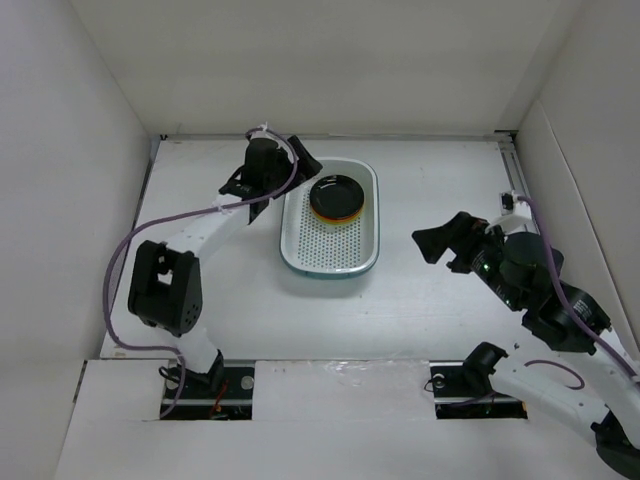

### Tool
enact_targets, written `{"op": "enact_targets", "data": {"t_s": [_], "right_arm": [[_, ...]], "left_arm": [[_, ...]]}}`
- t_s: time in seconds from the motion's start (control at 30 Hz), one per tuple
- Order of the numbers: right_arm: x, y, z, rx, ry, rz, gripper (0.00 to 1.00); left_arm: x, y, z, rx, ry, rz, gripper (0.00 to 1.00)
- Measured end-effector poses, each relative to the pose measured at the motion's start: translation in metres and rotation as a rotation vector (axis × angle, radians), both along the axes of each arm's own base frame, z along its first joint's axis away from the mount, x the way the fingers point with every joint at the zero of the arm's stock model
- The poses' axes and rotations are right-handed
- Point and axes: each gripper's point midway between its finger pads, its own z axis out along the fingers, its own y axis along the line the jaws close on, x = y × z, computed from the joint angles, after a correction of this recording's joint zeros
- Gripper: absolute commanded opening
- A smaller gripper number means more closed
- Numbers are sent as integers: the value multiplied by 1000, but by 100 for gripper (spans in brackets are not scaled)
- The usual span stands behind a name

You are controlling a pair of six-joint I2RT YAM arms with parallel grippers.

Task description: Place the plates into the plastic bin on the countertop

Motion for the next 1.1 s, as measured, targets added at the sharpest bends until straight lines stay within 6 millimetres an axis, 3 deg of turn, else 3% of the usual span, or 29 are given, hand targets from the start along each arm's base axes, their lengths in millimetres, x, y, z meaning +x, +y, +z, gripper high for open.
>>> {"op": "enact_targets", "data": {"t_s": [0.17,0.3,0.5,0.67,0.83,0.93,1.1], "right_arm": [[2,-9,14,-23,8,-45,100],[-1,-19,34,-27,-6,-71,100],[-11,-42,49,-41,-43,-121,100],[-18,-60,55,-67,-56,-165,100],[-27,-71,54,-75,-63,-174,100],[-34,-78,58,-56,-84,-178,100],[-38,-82,59,-48,-92,-181,100]], "left_arm": [[-29,29,63,82,-92,73,99],[-77,66,102,120,-178,146,100],[-158,131,120,193,-219,267,100],[-206,166,141,201,-285,334,100],[-249,191,135,174,-350,377,100],[-261,201,144,150,-401,407,100],[-262,206,142,156,-402,431,100]]}}
